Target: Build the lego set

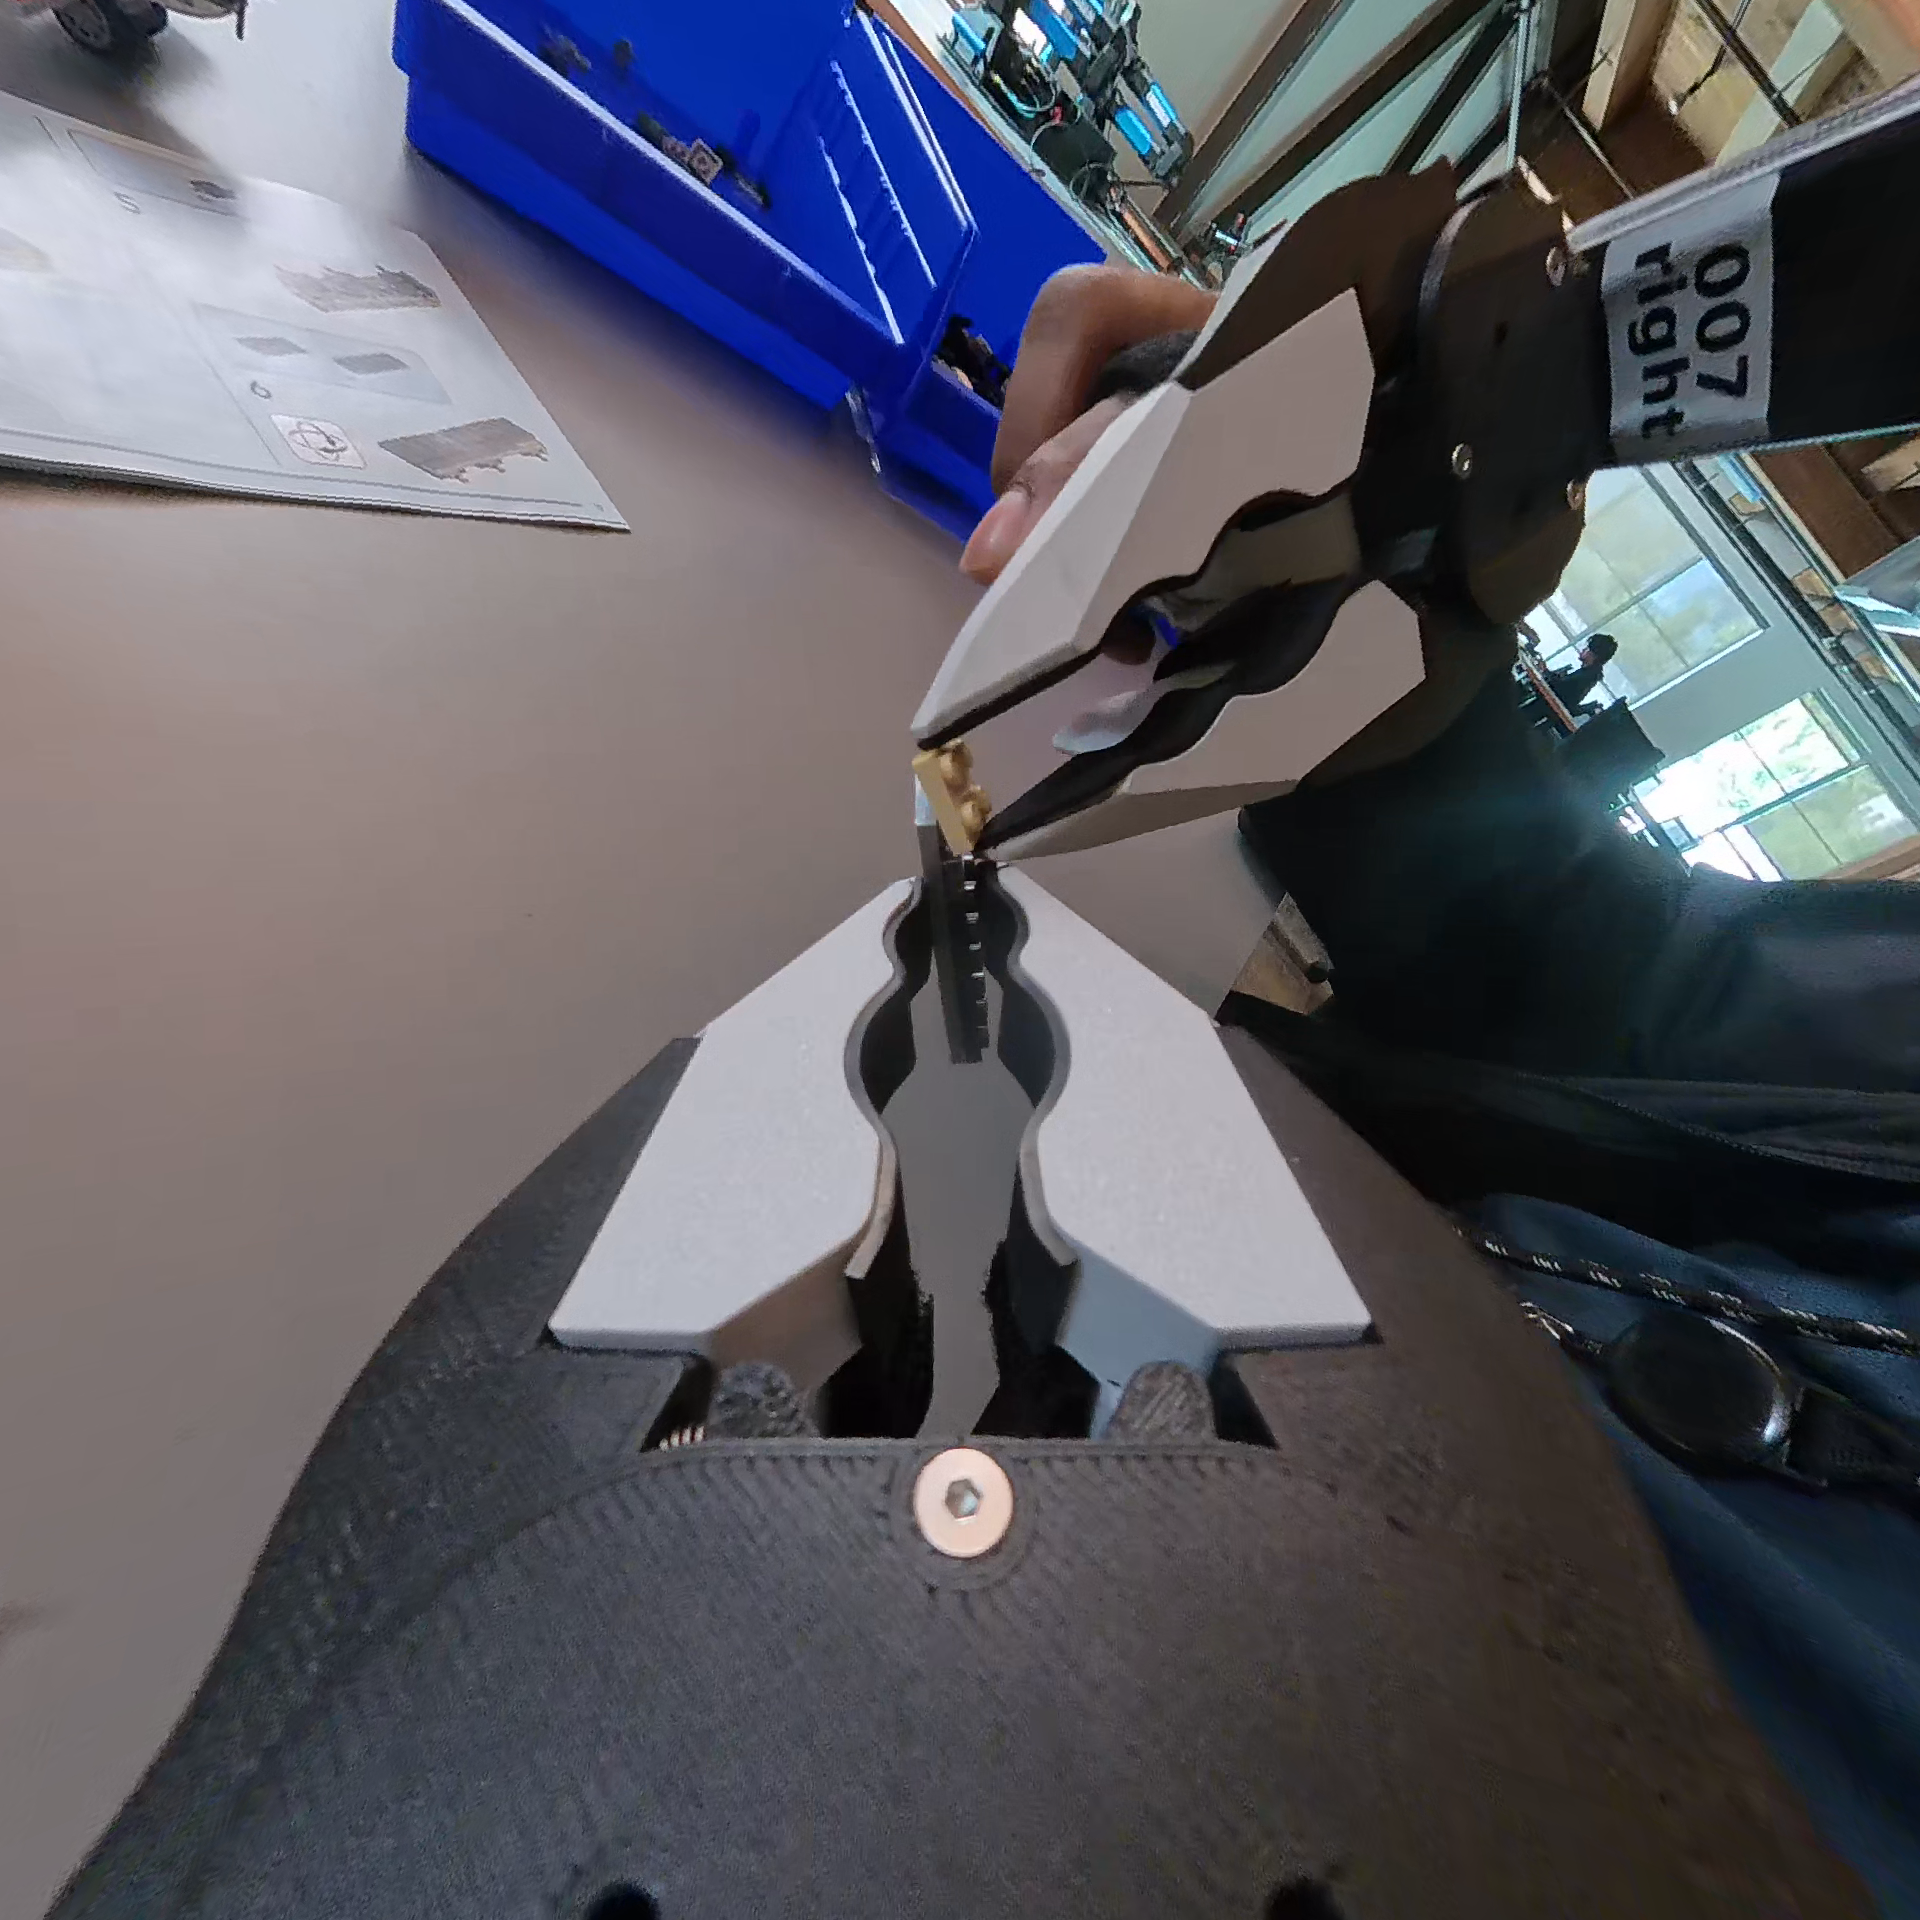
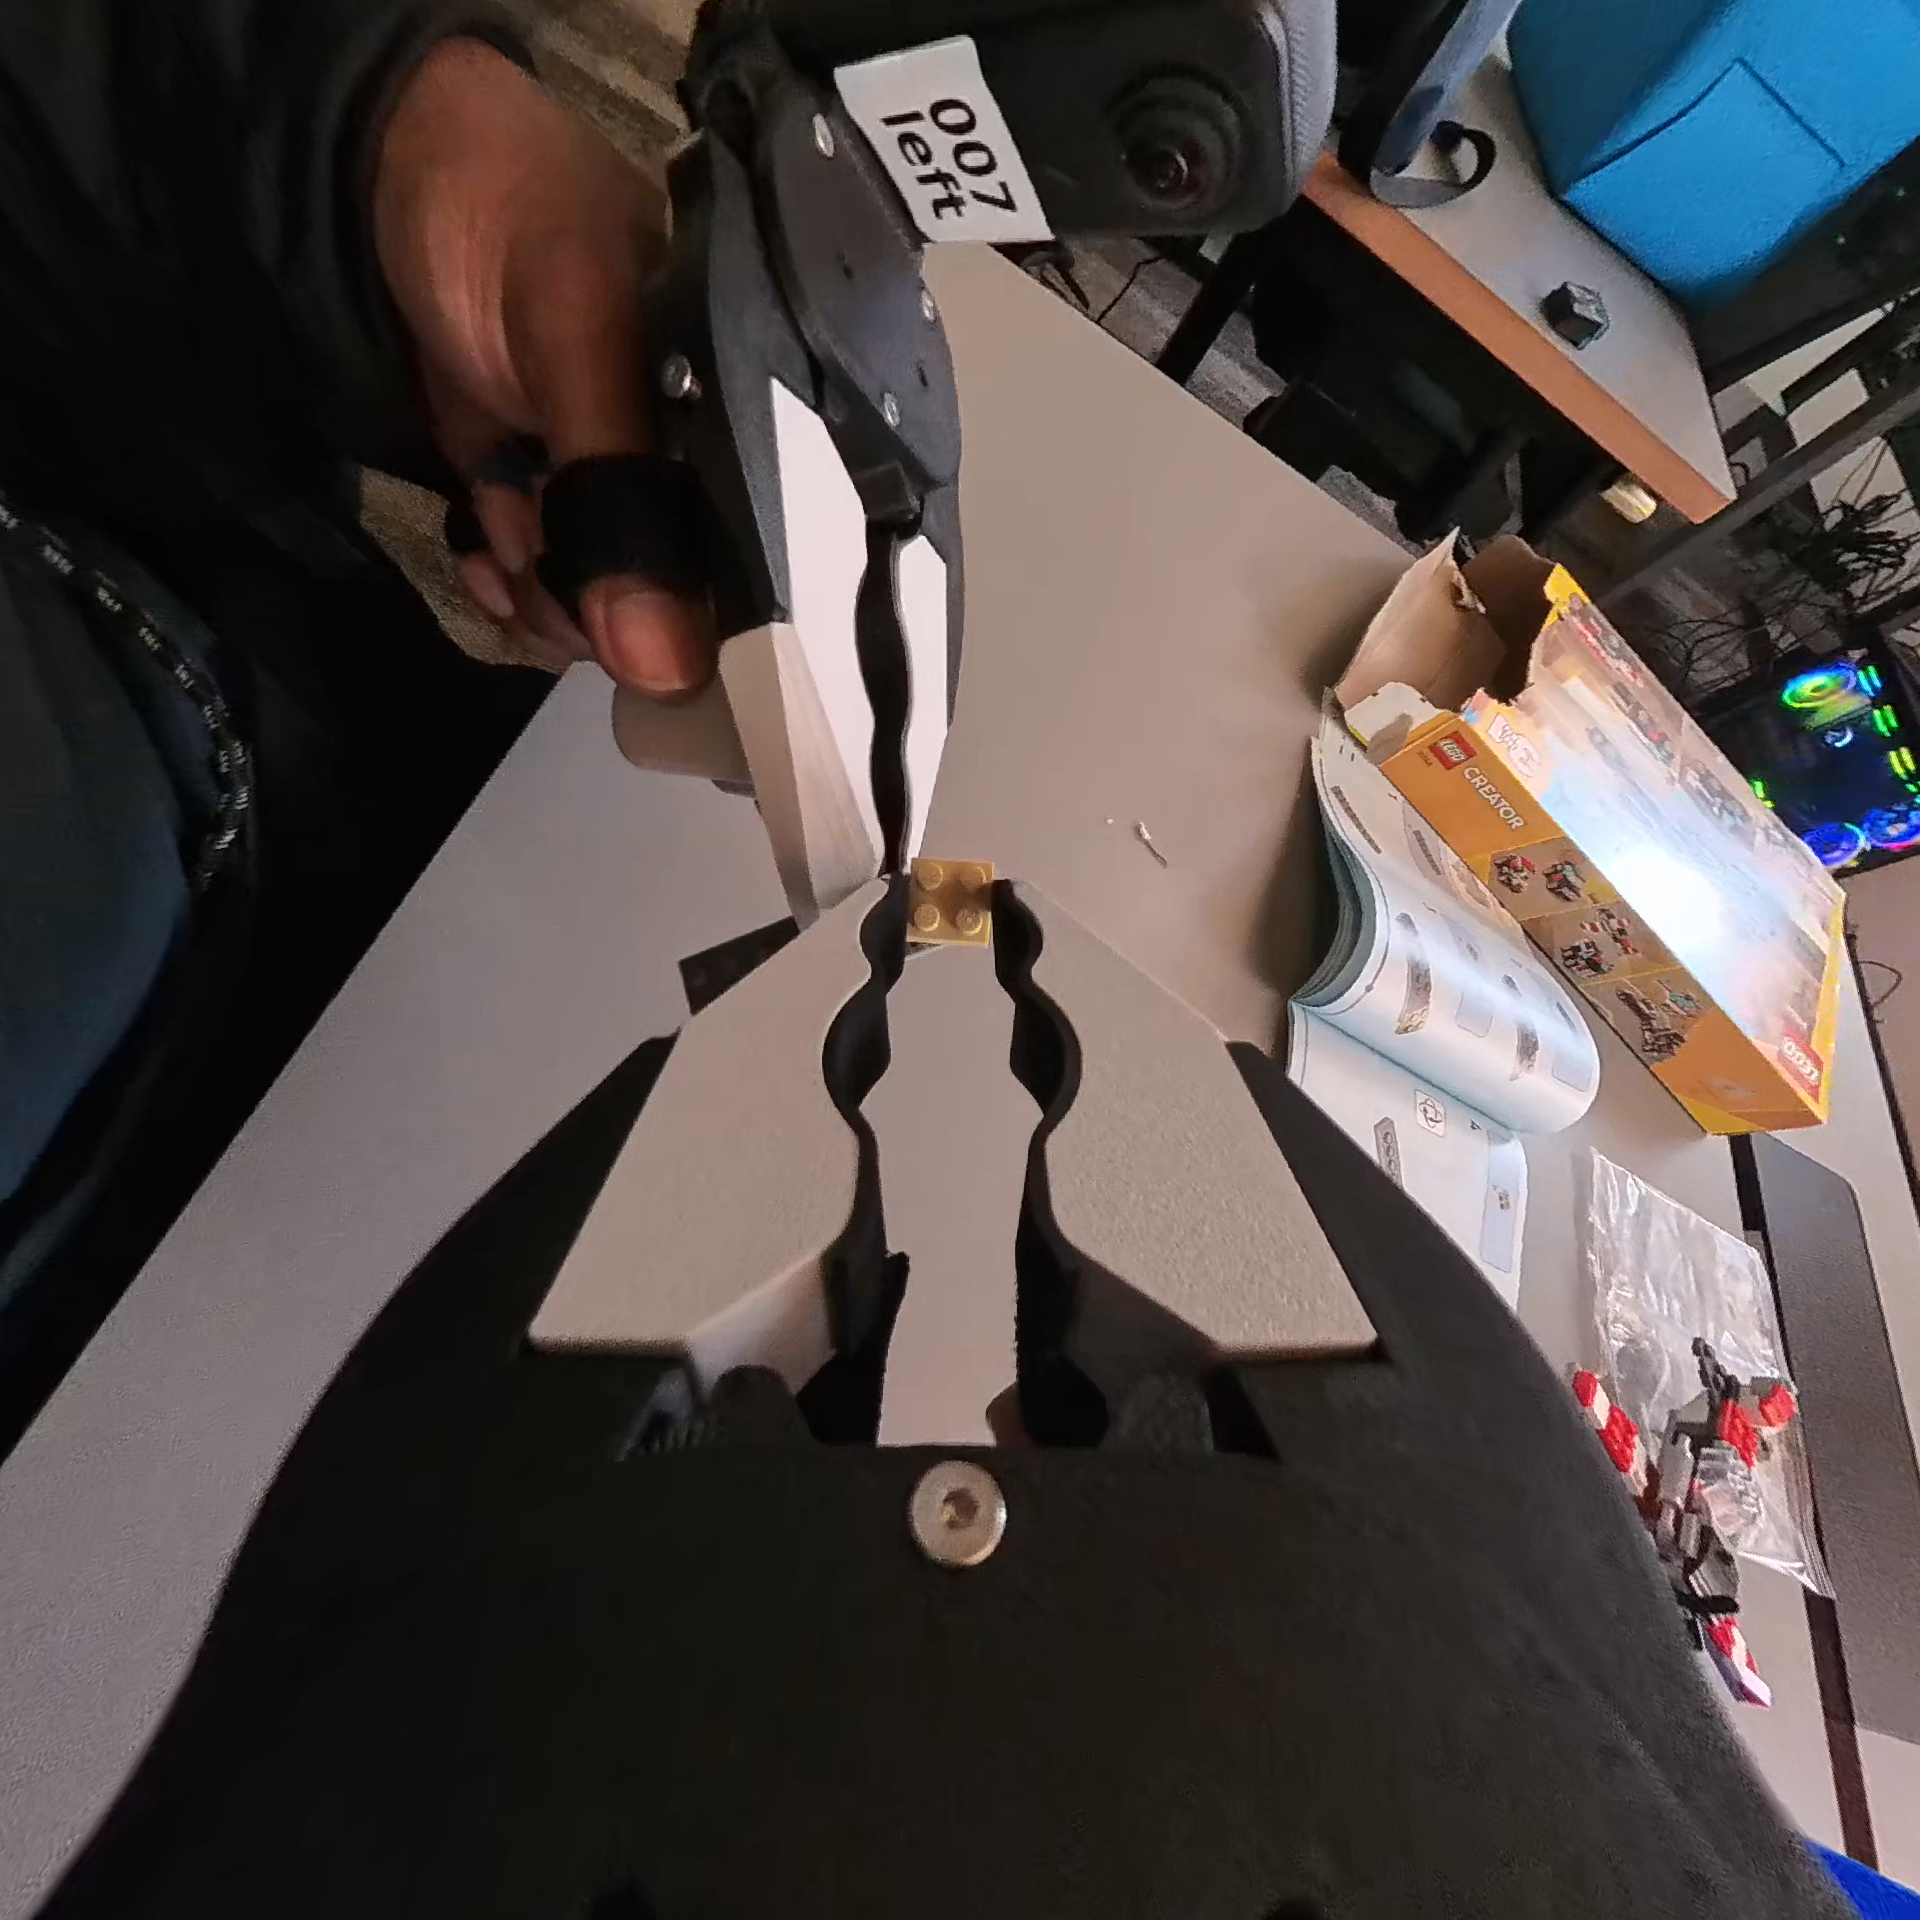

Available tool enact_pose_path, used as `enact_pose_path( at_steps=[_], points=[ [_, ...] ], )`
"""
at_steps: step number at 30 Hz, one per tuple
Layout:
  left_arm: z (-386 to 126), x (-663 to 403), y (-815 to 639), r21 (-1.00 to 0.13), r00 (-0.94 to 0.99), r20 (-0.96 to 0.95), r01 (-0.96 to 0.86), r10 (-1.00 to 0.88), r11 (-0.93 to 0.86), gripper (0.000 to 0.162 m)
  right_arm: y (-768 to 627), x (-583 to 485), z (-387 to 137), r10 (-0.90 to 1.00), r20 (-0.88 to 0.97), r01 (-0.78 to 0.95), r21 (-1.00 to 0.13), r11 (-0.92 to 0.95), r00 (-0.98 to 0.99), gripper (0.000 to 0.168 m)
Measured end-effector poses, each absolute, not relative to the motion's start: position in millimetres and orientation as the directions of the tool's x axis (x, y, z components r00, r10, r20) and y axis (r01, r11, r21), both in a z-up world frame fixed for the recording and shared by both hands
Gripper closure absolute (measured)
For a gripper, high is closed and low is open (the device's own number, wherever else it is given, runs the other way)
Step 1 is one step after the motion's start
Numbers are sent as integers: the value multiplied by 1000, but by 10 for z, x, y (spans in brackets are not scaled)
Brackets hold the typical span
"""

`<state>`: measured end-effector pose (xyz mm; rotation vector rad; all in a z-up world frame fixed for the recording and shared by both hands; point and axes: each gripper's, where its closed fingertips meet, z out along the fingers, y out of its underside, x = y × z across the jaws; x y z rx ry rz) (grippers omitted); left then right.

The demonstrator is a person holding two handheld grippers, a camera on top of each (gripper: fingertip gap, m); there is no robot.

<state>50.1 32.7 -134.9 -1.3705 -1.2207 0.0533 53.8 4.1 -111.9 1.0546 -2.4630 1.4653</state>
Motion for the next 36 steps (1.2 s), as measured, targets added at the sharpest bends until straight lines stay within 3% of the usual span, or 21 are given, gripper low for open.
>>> enact_pose_path(
  at_steps=[1, 21, 36],
  points=[
    [-1355, 510, 335, -744, 446, 614, 603, 651, 289, 154, 49, 545, -1126, -524, 398, -600, -742, 299, -753, 152],
    [-1402, 616, 564, -633, 474, 755, 708, 452, 314, 154, 219, 604, -1227, -649, 204, -511, -794, 328, -733, 151],
    [-1507, 573, 571, -572, 433, 806, 745, 404, 344, 155, 264, 562, -1375, -686, 92, -432, -834, 343, -722, 151]
  ],
)
